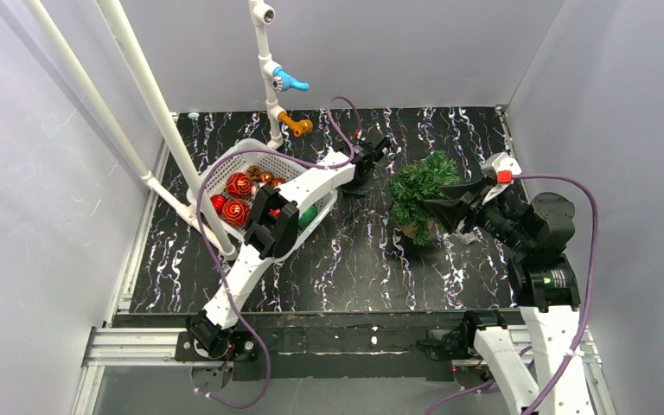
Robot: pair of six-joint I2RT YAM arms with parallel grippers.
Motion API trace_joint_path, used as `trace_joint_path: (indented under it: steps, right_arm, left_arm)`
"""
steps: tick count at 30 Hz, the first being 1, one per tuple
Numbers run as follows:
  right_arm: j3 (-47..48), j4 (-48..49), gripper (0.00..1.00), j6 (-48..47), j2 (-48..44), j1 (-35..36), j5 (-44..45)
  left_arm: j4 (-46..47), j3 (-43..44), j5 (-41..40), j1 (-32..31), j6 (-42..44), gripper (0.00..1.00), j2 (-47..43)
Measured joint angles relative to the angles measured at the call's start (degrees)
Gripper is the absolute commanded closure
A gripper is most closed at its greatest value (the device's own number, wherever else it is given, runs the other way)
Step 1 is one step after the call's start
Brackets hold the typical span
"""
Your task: Decorate the small christmas tree
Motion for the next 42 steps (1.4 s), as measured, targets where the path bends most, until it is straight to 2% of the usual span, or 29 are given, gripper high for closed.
trace_joint_path:
  steps: [5, 9, 13, 16, 20, 23, 26, 29, 32, 42]
  right_arm:
    - [0.2, 0.1, 0.40, 1.6, 0.5, 0.0, 0.1]
    - [3.8, 0.9, 0.38, 4.6, 3.0, 0.0, 1.5]
    - [14.8, 1.4, 0.39, 5.1, 8.9, 0.0, 4.5]
    - [19.6, 2.7, 0.45, 4.1, 11.8, 0.0, 7.7]
    - [27.5, 1.4, 0.44, 4.5, 18.9, 0.0, 10.4]
    - [36.5, 0.2, 0.42, 3.9, 27.8, 0.0, 8.7]
    - [42.5, -0.9, 0.42, -0.9, 35.8, 0.0, 5.2]
    - [43.0, -2.5, 0.39, -9.5, 40.8, 0.0, 1.7]
    - [42.2, -2.5, 0.40, -17.0, 43.8, -0.1, -0.2]
    - [43.5, -2.2, 0.39, -32.7, 51.2, -1.9, -4.7]
  left_arm:
    - [2.2, -3.1, 0.0, 0.0, 2.3, 1.00, -3.9]
    - [5.6, -4.1, 0.0, 0.0, 4.7, 1.00, -9.1]
    - [9.4, -3.6, 0.0, -0.1, 6.1, 1.00, -13.3]
    - [12.2, -3.5, 0.0, -0.2, 6.2, 1.00, -14.3]
    - [15.7, -4.2, 0.5, -0.2, 6.2, 1.00, -14.3]
    - [18.2, -4.6, 0.4, -0.2, 6.2, 1.00, -14.3]
    - [20.8, -4.6, 0.1, -0.2, 6.2, 1.00, -14.3]
    - [23.0, -5.2, -0.3, -0.2, 6.2, 1.00, -14.4]
    - [24.1, -6.6, -0.5, -0.2, 5.9, 1.00, -14.8]
    - [25.0, -10.1, 2.5, 0.2, 3.9, 1.00, -17.7]
